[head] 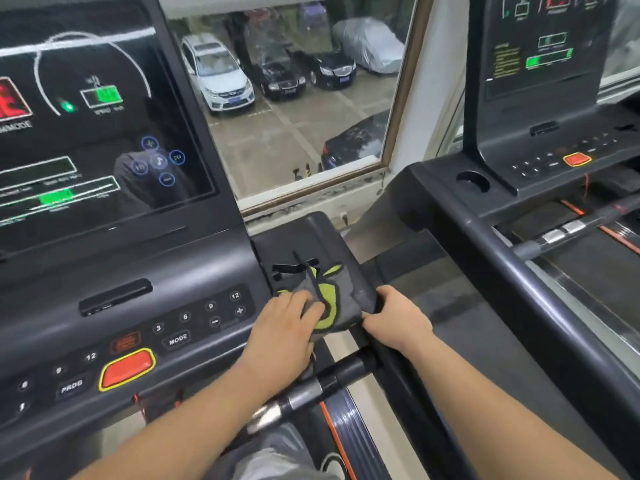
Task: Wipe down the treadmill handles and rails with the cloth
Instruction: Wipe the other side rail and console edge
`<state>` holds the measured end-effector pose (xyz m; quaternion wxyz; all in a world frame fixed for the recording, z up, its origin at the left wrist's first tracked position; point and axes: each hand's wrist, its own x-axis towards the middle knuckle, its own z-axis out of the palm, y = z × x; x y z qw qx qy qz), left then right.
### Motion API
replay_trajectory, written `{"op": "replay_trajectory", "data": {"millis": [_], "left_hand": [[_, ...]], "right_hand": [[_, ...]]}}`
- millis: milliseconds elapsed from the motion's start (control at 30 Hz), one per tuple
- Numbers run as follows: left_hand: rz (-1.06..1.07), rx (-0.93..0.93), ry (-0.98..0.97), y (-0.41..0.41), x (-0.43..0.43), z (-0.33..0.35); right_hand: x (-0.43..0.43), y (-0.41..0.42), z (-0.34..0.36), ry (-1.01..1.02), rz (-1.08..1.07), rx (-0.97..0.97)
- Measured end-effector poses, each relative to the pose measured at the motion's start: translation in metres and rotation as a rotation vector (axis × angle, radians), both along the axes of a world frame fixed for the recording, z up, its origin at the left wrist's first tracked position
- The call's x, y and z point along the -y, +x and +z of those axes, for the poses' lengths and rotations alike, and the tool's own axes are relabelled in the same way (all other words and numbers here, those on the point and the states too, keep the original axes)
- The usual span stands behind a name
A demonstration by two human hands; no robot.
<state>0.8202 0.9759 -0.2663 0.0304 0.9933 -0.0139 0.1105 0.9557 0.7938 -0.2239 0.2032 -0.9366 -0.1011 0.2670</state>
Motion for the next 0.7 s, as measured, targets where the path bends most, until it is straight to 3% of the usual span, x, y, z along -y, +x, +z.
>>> {"op": "replay_trajectory", "data": {"millis": [67, 233, 300, 467, 533, 700], "left_hand": [[0.012, -0.011, 0.079, 0.017, -0.027, 0.001], [0.454, -0.111, 0.063, 0.088, -0.062, 0.022], [0.536, -0.128, 0.015, 0.094, -0.050, 0.022], [0.258, -0.071, -0.029, 0.038, -0.001, 0.014], [0.168, -0.062, -0.041, 0.027, -0.005, 0.010], [0.298, -0.013, -0.031, 0.088, -0.035, 0.005]], "right_hand": [[0.000, 0.005, -0.001, 0.068, -0.006, -0.039], [-0.009, 0.034, 0.006, 0.301, -0.181, -0.128], [-0.014, 0.043, 0.007, 0.342, -0.210, -0.142], [-0.036, 0.057, 0.007, 0.256, -0.077, -0.207], [-0.044, 0.062, 0.002, 0.190, 0.051, -0.137], [-0.050, 0.069, -0.003, 0.030, 0.223, -0.019]]}}
